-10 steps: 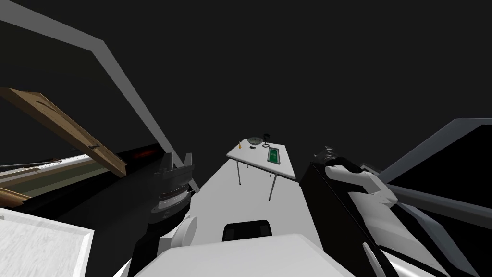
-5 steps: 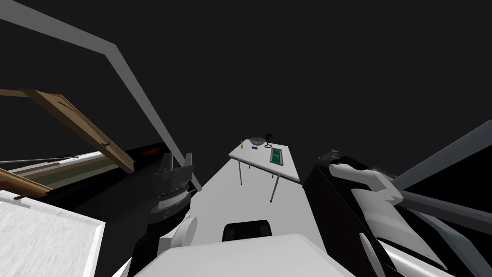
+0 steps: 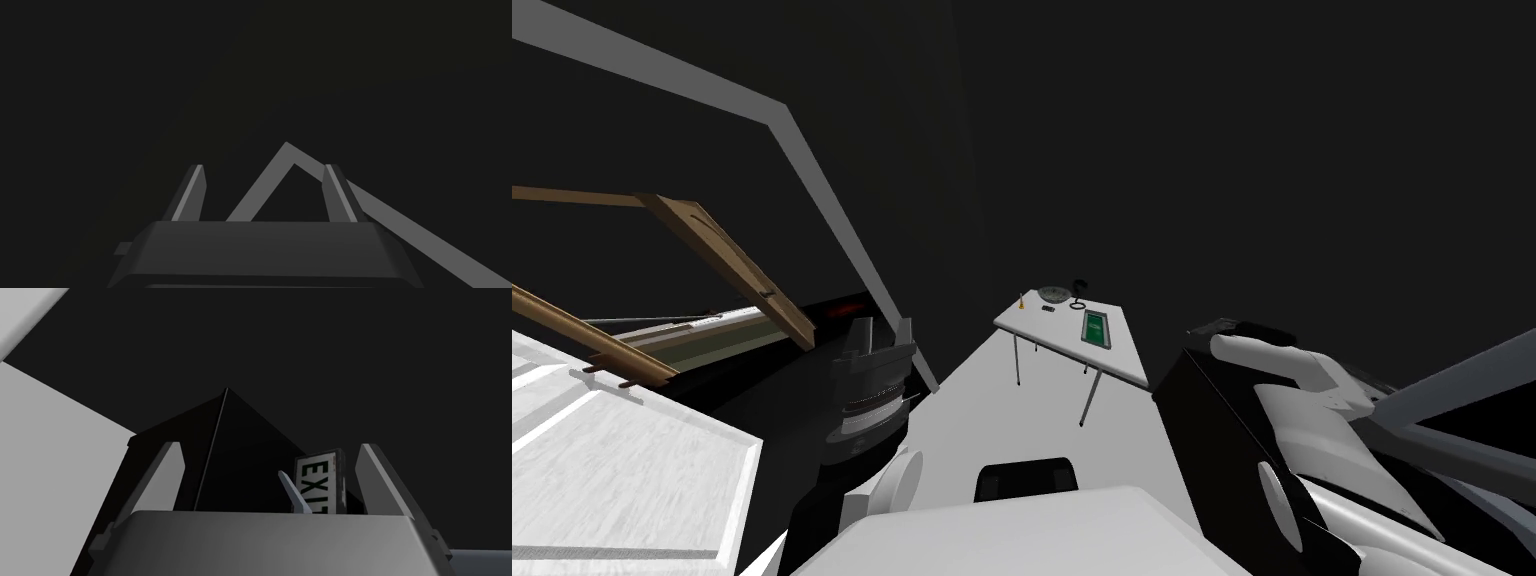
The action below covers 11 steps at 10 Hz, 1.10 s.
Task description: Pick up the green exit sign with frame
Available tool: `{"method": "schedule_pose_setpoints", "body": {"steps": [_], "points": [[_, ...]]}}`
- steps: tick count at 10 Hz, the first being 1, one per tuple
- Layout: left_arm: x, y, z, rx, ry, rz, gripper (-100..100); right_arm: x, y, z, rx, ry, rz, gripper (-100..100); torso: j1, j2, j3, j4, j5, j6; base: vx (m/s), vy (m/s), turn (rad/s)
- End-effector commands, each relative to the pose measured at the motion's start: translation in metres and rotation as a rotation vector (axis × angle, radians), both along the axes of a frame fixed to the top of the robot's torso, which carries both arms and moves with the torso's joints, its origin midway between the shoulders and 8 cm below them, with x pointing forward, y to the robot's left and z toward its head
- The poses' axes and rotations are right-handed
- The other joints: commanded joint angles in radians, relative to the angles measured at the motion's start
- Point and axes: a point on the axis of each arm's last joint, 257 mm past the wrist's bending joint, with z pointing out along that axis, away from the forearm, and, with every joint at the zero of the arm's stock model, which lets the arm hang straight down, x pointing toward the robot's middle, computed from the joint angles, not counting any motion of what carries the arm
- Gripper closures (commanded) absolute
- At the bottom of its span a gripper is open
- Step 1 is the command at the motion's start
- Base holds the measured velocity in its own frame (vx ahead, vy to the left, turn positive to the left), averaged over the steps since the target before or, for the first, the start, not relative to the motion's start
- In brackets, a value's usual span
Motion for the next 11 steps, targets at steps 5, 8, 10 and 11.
{"method": "schedule_pose_setpoints", "body": {"steps": [5,8,10,11], "points": [[0.0,0.0,0.0,0.0,0.0,0.0,0,-0.032,-0.026,-0.034,0.247,-0.001,-0.148,-100,0.0,-0.001,0.0,0.0,0.0,-0.001,0.03,-0.006,0.112],[0.0,0.0,0.0,0.0,0.0,0.0,0,-0.043,-0.031,-0.047,0.355,-0.013,-0.211,-100,-0.001,-0.001,0.0,0.0,0.0,-0.001,0.025,-0.019,0.102],[0.0,0.0,0.0,0.0,0.0,0.0,0,-0.051,-0.035,-0.053,0.444,-0.037,-0.263,-100,-0.001,0.0,0.0,0.0,0.0,0.001,0.022,-0.017,0.08],[0.0,0.0,0.0,0.0,0.0,0.0,0,-0.055,-0.031,-0.063,0.472,-0.016,-0.274,-100,-0.001,-0.001,0.0,0.0,0.0,-0.001,0.035,-0.032,0.107]]}}
